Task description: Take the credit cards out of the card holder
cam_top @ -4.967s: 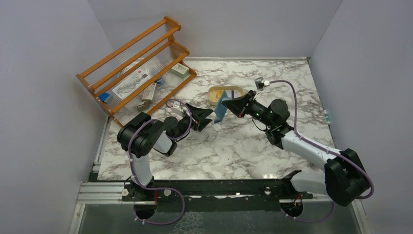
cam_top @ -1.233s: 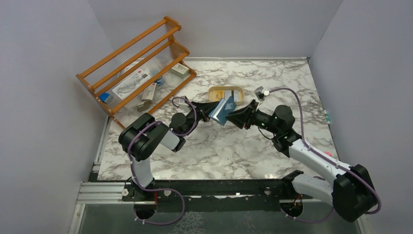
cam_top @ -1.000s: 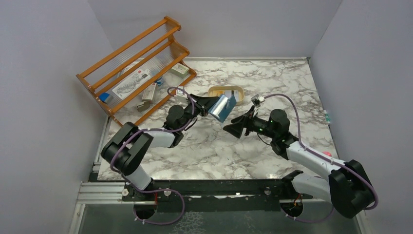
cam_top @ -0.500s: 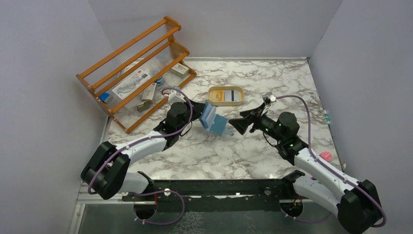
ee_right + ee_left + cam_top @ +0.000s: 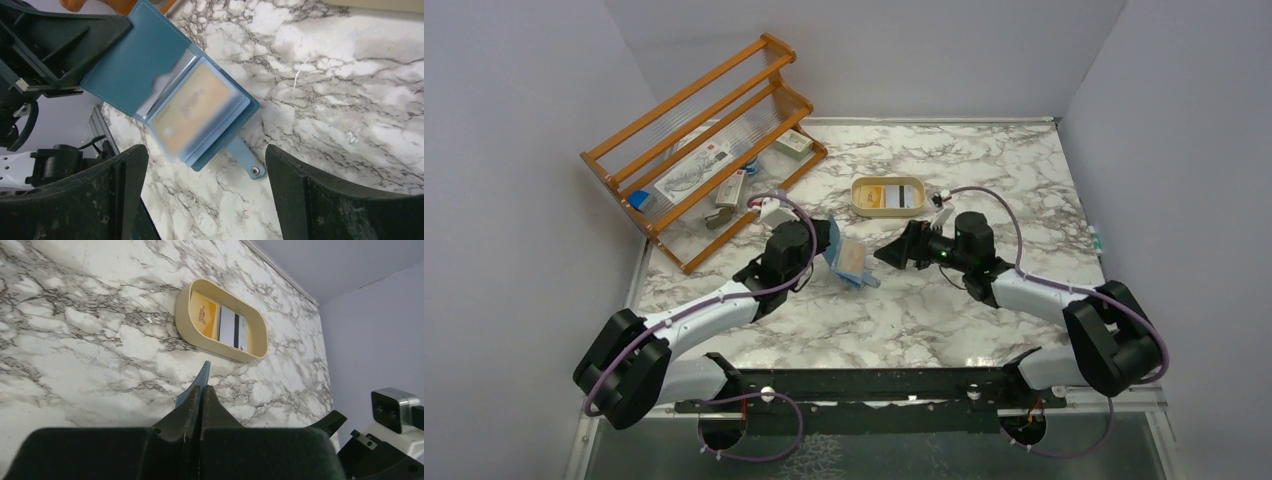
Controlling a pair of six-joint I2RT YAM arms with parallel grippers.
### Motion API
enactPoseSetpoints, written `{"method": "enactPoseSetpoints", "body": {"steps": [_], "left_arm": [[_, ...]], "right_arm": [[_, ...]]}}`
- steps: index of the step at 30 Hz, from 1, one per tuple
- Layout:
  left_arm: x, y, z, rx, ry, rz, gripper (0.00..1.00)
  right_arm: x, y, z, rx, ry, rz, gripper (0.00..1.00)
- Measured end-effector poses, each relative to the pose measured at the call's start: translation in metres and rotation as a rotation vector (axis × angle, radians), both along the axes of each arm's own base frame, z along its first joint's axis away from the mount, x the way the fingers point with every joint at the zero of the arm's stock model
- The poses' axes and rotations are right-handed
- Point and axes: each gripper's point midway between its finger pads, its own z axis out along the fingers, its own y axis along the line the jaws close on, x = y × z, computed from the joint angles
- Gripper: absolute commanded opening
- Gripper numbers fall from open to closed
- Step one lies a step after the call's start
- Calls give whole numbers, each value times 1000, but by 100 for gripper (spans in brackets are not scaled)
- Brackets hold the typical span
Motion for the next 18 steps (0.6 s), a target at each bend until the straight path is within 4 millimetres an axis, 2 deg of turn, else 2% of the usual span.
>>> {"method": "enactPoseSetpoints", "body": {"steps": [2,5,11,18], "left_arm": [[-2,7,-2,-19,5,29,0],[-8,14,-16,-54,41,63,0],[-24,28,-66,-122,170,134,0],[-41,40,-116,-193,293,213,0]], "right_arm": [[-1,5,-11,13,45,15,89],[-2,16,-16,53,72,53,87],[-1,40,-17,140,97,144,87],[1,52,-16,161,126,169,88]]}}
